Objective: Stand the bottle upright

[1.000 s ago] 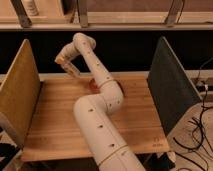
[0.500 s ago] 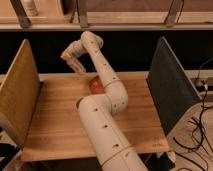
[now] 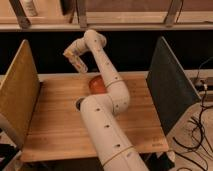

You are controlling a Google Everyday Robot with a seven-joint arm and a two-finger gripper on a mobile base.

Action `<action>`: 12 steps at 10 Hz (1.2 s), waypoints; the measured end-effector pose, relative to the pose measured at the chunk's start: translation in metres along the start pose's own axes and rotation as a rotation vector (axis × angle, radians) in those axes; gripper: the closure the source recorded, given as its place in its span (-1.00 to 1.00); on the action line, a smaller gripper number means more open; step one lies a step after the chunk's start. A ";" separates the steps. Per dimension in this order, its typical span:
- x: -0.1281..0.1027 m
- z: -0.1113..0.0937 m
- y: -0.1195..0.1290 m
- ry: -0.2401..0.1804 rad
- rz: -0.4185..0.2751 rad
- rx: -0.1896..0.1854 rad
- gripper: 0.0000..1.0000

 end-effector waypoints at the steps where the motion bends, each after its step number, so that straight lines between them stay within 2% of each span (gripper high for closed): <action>1: -0.003 -0.006 -0.005 -0.005 0.002 0.014 1.00; 3: -0.005 -0.015 -0.013 -0.013 0.014 0.042 1.00; 5: 0.006 -0.020 -0.014 0.000 0.045 0.047 1.00; 9: 0.034 -0.016 0.020 0.192 0.134 -0.007 1.00; 10: 0.034 -0.016 0.030 0.217 0.148 -0.022 1.00; 12: 0.026 -0.013 0.051 0.216 0.175 -0.054 1.00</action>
